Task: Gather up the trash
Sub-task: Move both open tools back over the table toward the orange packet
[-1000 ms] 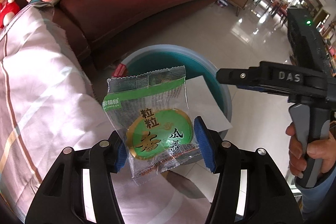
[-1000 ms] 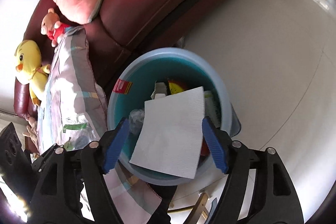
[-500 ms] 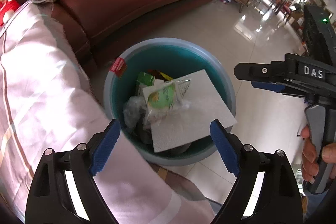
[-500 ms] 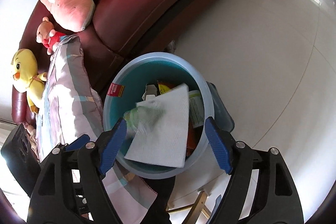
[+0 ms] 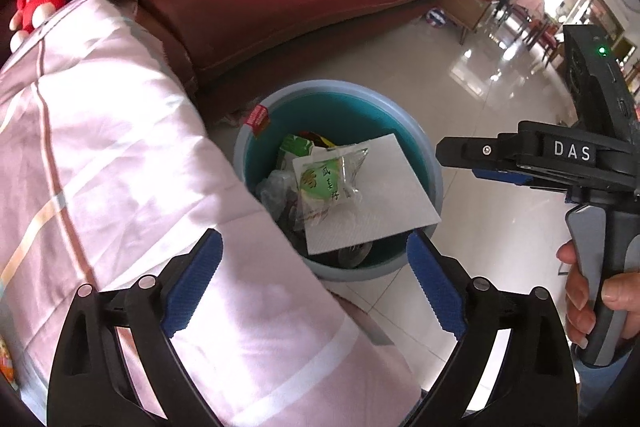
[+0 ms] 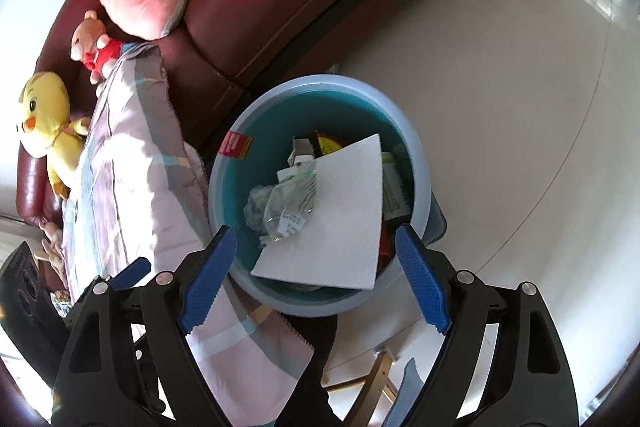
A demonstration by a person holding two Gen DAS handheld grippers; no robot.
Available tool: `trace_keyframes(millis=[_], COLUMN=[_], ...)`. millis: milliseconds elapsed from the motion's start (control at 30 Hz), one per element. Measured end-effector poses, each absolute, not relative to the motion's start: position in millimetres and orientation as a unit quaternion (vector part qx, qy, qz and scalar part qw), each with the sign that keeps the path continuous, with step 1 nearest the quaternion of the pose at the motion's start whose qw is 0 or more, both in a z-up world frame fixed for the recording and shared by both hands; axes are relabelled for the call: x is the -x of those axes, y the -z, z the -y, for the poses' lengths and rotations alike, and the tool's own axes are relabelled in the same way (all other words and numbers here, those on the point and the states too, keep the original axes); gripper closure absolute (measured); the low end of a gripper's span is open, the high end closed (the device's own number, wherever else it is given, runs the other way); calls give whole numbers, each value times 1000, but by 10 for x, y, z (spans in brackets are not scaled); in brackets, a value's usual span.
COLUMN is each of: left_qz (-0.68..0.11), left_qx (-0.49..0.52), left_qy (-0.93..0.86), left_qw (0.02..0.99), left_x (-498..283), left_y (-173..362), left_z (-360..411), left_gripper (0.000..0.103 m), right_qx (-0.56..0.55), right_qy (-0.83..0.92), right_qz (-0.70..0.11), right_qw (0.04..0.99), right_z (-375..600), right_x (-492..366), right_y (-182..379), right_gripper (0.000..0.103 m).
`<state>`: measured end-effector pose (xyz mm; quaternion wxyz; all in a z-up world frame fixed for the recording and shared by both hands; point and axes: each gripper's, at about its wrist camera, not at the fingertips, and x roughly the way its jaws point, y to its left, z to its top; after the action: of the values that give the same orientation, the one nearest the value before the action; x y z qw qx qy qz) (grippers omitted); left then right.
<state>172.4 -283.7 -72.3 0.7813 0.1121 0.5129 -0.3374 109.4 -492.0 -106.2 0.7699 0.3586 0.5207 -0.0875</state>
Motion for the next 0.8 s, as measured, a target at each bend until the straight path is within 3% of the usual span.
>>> trace_keyframes(millis=[133, 800], left_qz=[-504, -501], left_qx=[-106, -17], left_qy=[329, 219], left_qw=[791, 837], left_x=[-1659, -1033], left_y=[611, 334], left_z=[2661, 877], left_gripper=[6, 5], right_qx=[-344, -261], right_qy=[86, 4], right_qz=[-522, -547], right_qw=[775, 796], right_z=[4772, 3387], right_x=[-1066, -941], right_y=[930, 352], right_gripper=[19, 19])
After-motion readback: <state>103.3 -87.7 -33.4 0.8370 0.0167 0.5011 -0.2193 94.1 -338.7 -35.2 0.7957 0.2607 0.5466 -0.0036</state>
